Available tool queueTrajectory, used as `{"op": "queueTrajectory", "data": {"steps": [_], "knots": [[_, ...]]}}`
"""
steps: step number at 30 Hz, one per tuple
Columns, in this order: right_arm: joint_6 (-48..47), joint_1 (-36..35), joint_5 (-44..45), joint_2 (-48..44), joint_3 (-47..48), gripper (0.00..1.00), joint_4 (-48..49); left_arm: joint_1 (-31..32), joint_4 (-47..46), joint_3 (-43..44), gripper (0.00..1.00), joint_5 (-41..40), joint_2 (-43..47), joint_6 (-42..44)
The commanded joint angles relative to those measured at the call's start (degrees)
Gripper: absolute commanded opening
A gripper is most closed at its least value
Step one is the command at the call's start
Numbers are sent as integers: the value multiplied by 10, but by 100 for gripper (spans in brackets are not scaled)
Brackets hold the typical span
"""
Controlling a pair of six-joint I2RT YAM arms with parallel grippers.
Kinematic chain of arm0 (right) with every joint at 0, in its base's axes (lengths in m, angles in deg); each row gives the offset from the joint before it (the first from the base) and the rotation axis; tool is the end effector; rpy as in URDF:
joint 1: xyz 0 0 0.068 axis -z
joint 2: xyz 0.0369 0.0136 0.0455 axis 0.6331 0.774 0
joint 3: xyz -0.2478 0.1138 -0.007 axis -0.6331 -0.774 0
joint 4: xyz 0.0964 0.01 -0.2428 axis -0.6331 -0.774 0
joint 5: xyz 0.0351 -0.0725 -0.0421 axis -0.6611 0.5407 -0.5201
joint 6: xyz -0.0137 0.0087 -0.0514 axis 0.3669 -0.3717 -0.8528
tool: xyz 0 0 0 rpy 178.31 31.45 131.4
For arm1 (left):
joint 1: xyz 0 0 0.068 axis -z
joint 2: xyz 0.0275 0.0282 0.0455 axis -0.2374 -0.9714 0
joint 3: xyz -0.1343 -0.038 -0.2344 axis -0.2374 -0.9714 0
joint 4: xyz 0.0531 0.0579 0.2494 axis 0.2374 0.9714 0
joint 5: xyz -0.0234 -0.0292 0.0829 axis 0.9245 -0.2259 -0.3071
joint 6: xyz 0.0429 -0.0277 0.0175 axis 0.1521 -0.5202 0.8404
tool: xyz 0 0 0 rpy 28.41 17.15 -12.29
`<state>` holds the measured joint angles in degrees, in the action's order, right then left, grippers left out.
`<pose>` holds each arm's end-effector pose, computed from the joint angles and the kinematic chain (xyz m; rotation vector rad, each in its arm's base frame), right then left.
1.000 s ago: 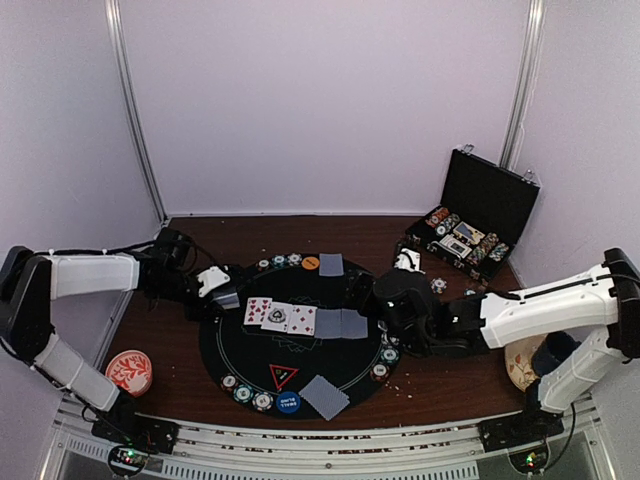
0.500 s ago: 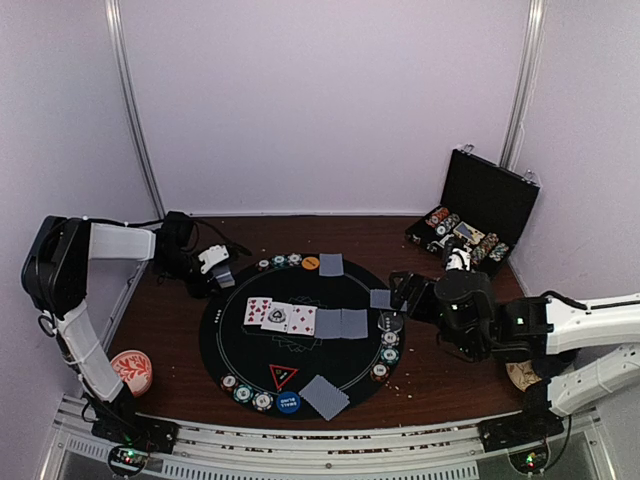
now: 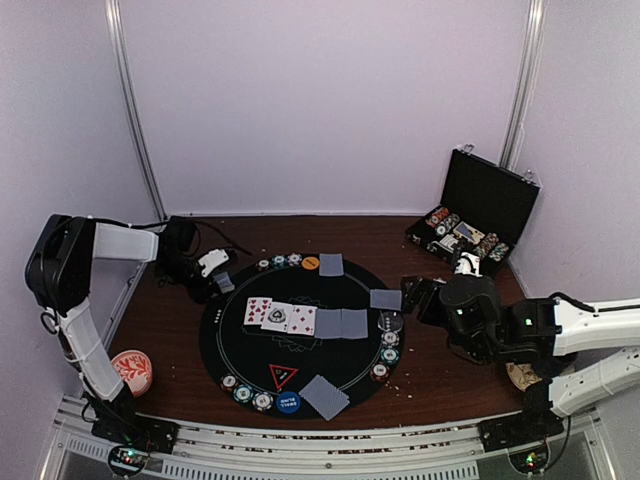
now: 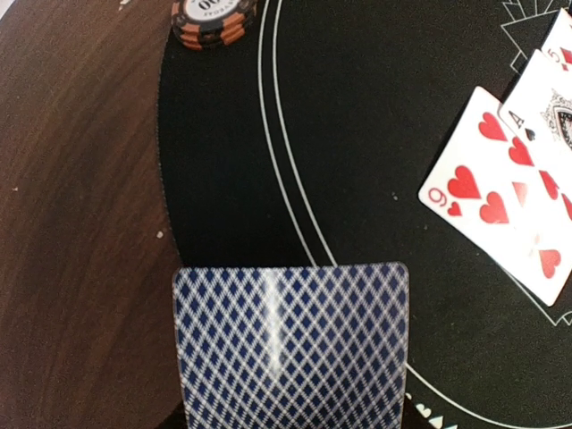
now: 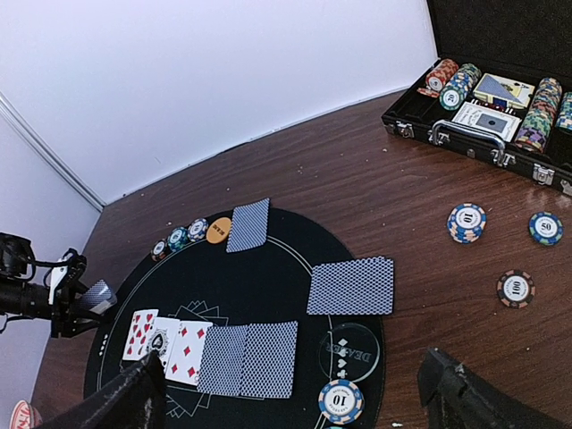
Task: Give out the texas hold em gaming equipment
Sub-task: Place the poker card on the poker table mat.
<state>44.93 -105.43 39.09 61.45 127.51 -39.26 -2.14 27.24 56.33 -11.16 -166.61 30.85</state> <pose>0.1119 0.1938 0.2529 0.1929 2.0059 0.5576 0.3405 -0.0803 0.1494 1.0739 2.4295 -0.2814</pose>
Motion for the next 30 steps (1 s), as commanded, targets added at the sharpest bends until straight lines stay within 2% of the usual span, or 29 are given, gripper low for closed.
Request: {"op": "queueTrajectory", "data": {"steps": [1,9,12,19,30], "knots": [[-6,-3,20,5,0,100,-20,-4,-10,-13,27,3,-19,-13],[-16,-2,24,28,20,100,-23,-4,-15,-30,72,2,-14,-4],[-20,-1,22,40,34,100,-30,-4,-14,-33,96,3,-14,-4],[-30,-1,22,53,67,100,-62,-4,-4,-37,98,13,0,-5],[-42,14,25,5,80,100,-92,-5,42,-46,98,10,105,-22]]}}
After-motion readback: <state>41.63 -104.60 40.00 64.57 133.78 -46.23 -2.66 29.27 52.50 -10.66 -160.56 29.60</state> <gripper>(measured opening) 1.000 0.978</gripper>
